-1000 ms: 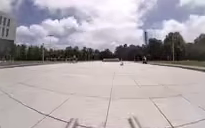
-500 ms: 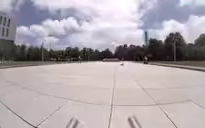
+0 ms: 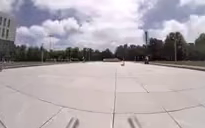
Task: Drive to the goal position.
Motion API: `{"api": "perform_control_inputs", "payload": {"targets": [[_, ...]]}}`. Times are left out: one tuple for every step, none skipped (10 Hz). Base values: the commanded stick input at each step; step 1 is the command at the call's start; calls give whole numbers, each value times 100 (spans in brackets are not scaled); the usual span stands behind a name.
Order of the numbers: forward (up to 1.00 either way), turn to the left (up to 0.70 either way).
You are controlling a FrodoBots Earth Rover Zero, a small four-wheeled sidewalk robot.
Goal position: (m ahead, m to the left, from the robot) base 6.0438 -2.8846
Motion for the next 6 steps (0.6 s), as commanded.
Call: {"api": "perform_control_inputs", "payload": {"targets": [[50,0],[50,0],[50,0],[50,0],[50,0],[50,0]]}}
